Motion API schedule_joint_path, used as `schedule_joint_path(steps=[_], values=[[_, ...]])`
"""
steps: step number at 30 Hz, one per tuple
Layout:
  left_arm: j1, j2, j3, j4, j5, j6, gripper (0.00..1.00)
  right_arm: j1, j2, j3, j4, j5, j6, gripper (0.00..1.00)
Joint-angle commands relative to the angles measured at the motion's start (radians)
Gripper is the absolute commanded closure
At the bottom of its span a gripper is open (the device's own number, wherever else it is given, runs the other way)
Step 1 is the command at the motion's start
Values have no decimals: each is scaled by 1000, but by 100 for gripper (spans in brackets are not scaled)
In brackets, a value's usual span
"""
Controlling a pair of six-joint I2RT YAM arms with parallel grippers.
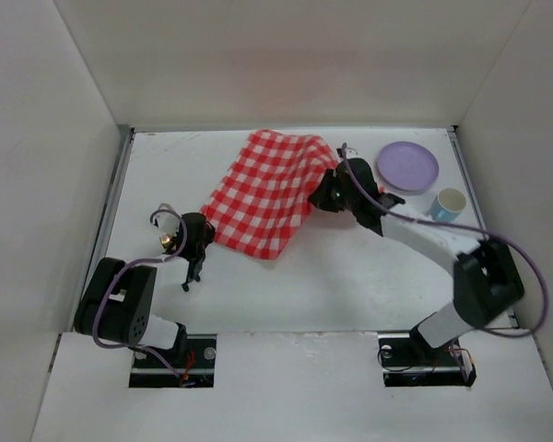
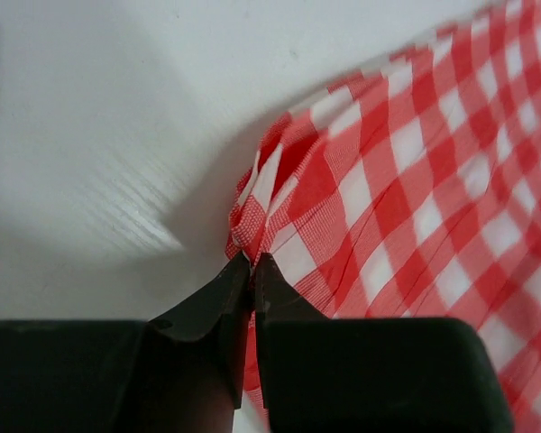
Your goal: Set the dinner table for one person
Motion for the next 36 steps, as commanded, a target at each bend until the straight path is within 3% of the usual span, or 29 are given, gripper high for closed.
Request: schedule_joint_path(steps=[1, 3, 5, 8, 11, 12, 15, 19, 23, 27, 33, 36], values=[[23, -69, -1, 68, -32, -33, 97, 84, -335, -87, -233, 78, -73, 89], [27, -95, -17, 65, -21, -36, 97, 99, -486, -106, -342, 78, -87, 87], [27, -120, -29, 57, -24, -27, 96, 99, -537, -118, -370, 67, -79, 84], [50, -146, -43, 48, -17, -33, 96, 6, -378, -143, -280, -8, -65, 79], [69, -189, -61, 36, -1, -36, 96, -55, -244, -173, -187, 41, 17, 44], [73, -203, -66, 28, 0, -35, 96, -51, -262, -208, -151, 76, 42, 38], [86, -243, -81, -1, 0, -30, 96, 16, -415, -322, -106, 122, 71, 27], [78, -249, -86, -7, 9, -27, 96, 125, -711, -451, -256, 258, 128, 14], [82, -234, -84, -7, 38, -36, 96, 219, -923, -599, -352, 296, 281, 11], [78, -232, -87, -7, 45, -39, 96, 167, -965, -707, -356, 273, 334, 11], [87, -302, -99, -48, 68, -32, 96, -43, -843, -697, -236, 173, 247, 10], [92, -329, -115, -61, 68, -19, 96, 25, -709, -597, -174, 92, 194, 17]])
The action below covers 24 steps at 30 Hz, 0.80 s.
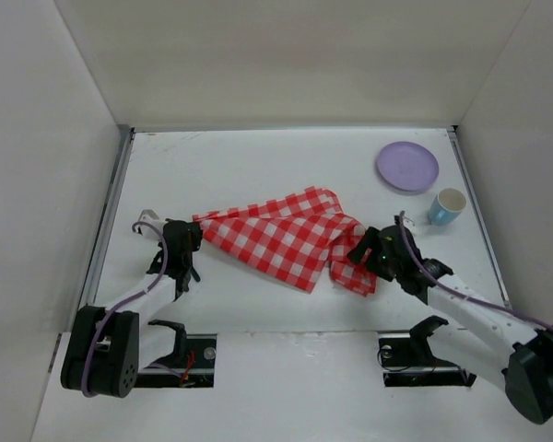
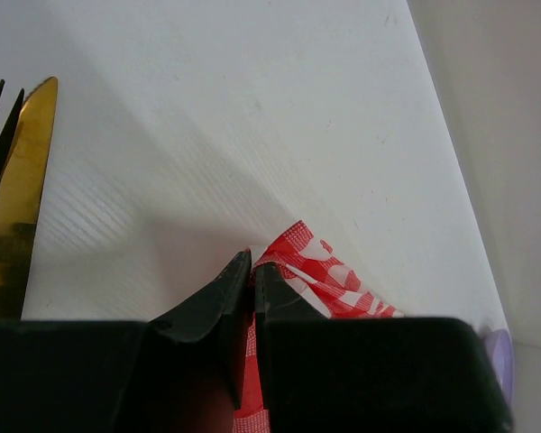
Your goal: Set the dinner table for one person
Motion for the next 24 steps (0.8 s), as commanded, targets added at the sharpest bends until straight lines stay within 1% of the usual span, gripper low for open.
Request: schedule_joint_path(steps=[1, 2, 4, 6, 7, 10, 13, 15, 18, 20, 22, 23, 24], values=[[16, -49, -27, -15, 13, 11, 96, 124, 96, 137, 146, -77, -72, 20], [22, -57, -32, -19, 15, 14, 96, 185, 117, 163, 145, -45, -80, 22], [36, -72, -41, -30, 26, 19, 96, 289, 147, 186, 151, 6, -79, 22], [41, -78, -44, -33, 36, 19, 96, 357, 189, 194, 176, 19, -71, 19], [38, -80, -45, -33, 39, 19, 96, 371, 220, 197, 195, 19, -71, 18], [28, -86, -45, -36, 46, 23, 96, 364, 295, 245, 205, 19, -85, 14], [33, -98, -47, -44, 46, 28, 96, 335, 286, 295, 153, 14, -135, 14], [28, -100, -42, -44, 46, 29, 96, 299, 276, 309, 133, 11, -139, 14], [22, -83, -35, -33, 44, 25, 96, 261, 337, 321, 127, 19, -146, 15], [19, -66, -30, -24, 38, 16, 96, 227, 404, 321, 175, 0, -139, 18], [6, -32, -13, 0, 33, -6, 97, 215, 467, 338, 257, -50, -146, 23], [-4, -18, -6, 13, 32, -14, 97, 201, 496, 358, 290, -78, -149, 33], [-14, 0, 7, 28, 30, -24, 97, 184, 521, 389, 314, -95, -155, 49]])
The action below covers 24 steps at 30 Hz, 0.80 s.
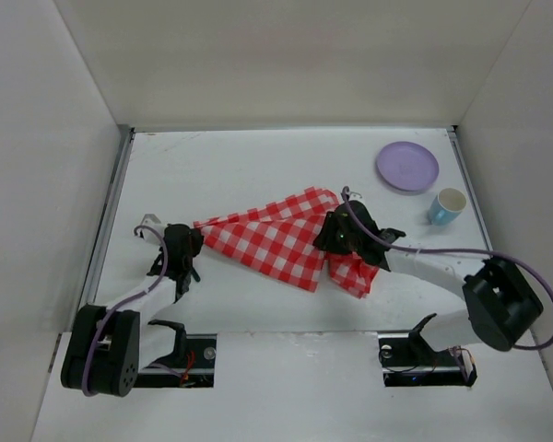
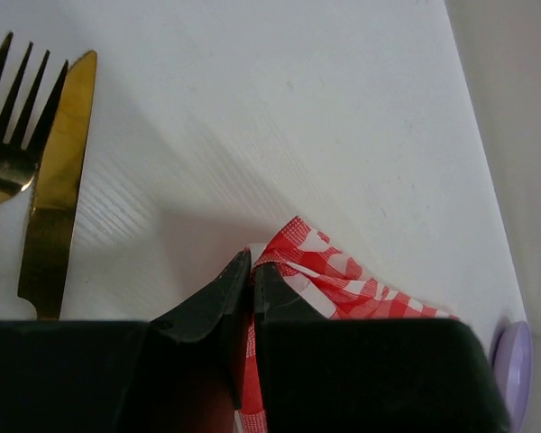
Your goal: Set the dinner table for one person
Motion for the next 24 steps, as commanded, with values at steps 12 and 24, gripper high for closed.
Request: schedule_joint_path(steps=[12, 24], values=[[20, -131, 347, -2, -33, -54, 100, -147, 590, 1645, -651, -150, -348, 79], [-42, -424, 94, -249, -110, 54, 100, -166, 258, 829, -395, -110, -312, 13]])
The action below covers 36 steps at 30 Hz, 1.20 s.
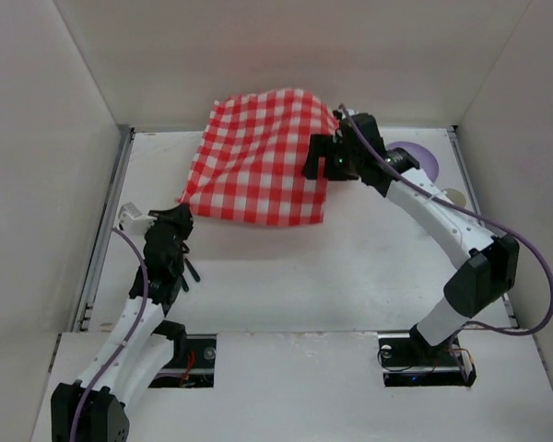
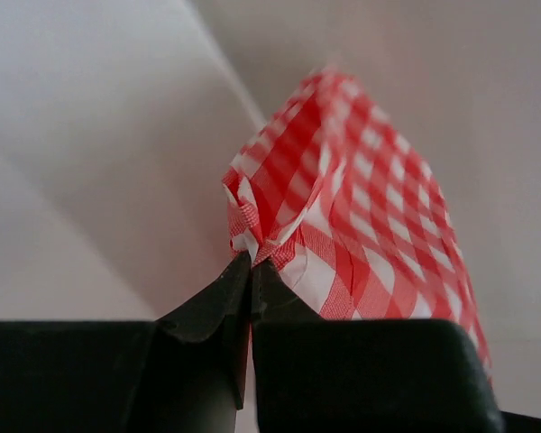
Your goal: Set the dinner table for one person
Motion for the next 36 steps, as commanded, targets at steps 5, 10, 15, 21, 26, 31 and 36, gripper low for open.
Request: schedule_joint_path(steps=[5, 10, 15, 21, 26, 31, 36], values=[[67, -97, -138, -192, 2, 52, 100, -1, -55, -298, 201, 29, 51, 7], [70, -69, -148, -187, -1, 77, 100, 56, -147, -629, 395, 120, 162, 7], [42, -52, -145, -172, -8, 86, 100, 99, -229, -864, 573, 129, 316, 9], [-20, -31, -137, -144, -40, 86, 100, 138, -77, -864, 853, -23, 339, 10], [-22, -45, -137, -142, -44, 90, 100, 122, 38, -791, 861, -35, 356, 50], [-40, -17, -134, -133, -46, 98, 100, 66, -226, -661, 356, 203, 223, 91], [-79, 24, -145, -100, -46, 100, 100, 120, -5, -104, -107, 324, -14, 54]])
